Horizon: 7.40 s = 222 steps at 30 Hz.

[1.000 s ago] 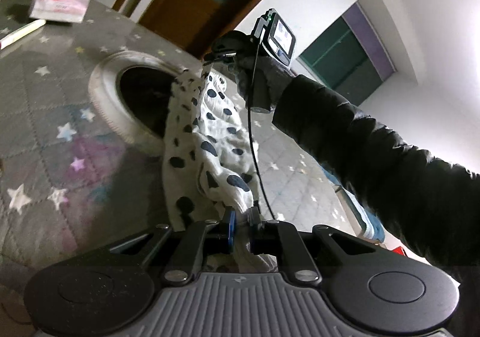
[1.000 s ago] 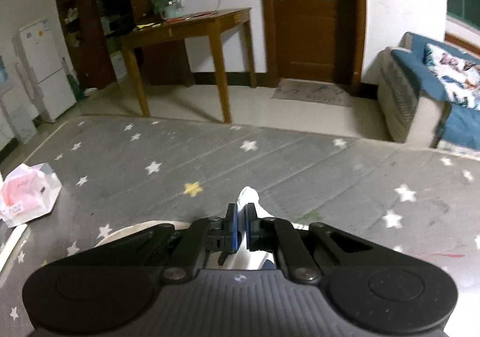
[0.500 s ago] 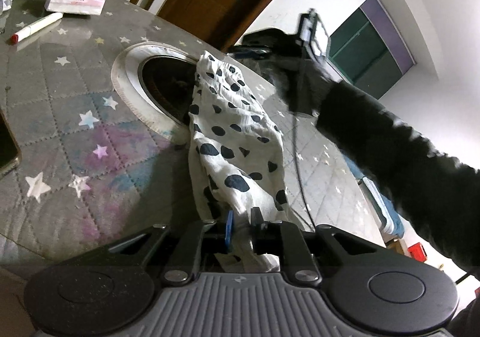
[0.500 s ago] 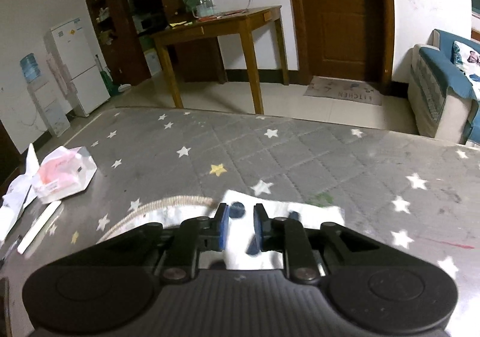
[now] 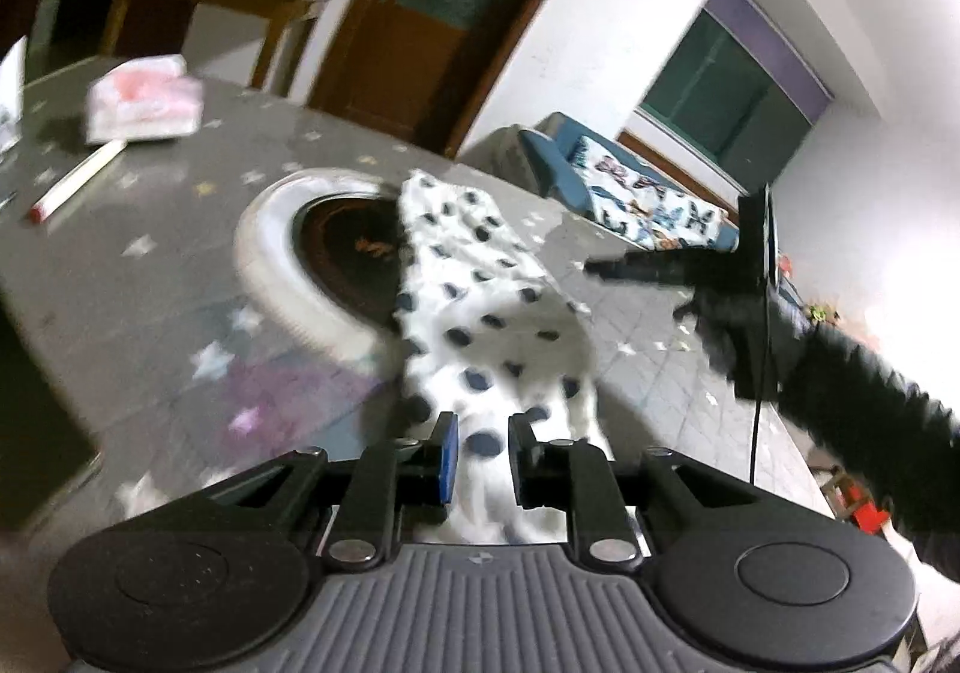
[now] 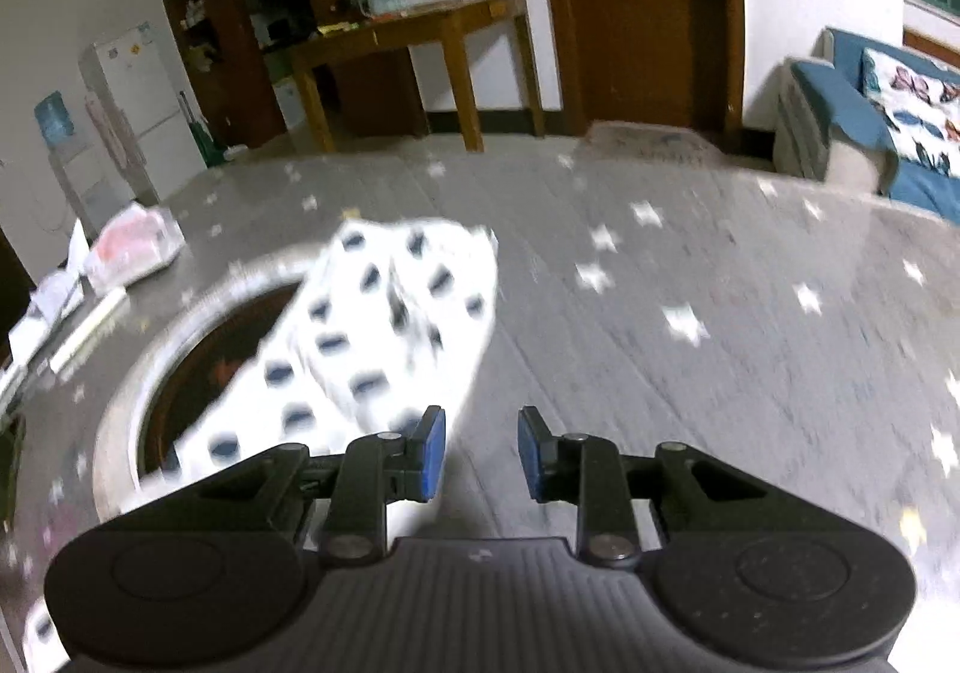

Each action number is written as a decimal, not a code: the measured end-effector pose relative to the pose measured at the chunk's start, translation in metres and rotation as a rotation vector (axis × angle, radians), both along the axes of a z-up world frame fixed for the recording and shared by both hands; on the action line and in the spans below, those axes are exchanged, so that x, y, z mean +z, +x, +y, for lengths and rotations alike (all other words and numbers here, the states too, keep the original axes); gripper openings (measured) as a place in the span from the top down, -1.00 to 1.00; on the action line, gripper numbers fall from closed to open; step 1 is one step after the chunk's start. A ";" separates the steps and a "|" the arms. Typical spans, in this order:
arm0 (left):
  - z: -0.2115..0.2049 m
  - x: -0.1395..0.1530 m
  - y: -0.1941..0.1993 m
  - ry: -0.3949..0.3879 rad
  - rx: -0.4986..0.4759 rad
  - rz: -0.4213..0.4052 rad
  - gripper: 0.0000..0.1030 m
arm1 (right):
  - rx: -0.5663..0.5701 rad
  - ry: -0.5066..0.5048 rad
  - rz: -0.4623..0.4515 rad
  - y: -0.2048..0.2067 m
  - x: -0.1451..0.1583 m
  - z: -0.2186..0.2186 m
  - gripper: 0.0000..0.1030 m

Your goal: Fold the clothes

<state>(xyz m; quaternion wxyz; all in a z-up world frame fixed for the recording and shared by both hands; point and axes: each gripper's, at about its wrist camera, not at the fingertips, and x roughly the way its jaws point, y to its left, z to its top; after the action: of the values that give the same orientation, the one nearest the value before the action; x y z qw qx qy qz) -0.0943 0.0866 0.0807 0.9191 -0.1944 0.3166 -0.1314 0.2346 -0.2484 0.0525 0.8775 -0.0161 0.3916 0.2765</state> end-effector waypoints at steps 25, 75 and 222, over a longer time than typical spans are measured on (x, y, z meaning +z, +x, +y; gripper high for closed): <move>-0.089 -0.048 0.180 0.112 -0.147 0.151 0.55 | 0.285 0.468 0.122 -0.009 0.002 0.009 0.48; -0.050 -0.056 0.167 -0.009 -0.065 0.112 0.32 | 0.157 0.228 -0.024 -0.047 -0.011 -0.008 0.82; -0.001 -0.042 0.006 0.117 0.095 0.080 0.05 | 0.557 -0.084 -0.172 -0.229 -0.032 0.077 0.46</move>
<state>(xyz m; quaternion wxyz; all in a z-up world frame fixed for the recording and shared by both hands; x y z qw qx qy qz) -0.0883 0.0858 0.0382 0.9207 -0.1600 0.3506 -0.0611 0.0055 -0.1710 0.0207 0.7962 -0.1826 0.3075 0.4881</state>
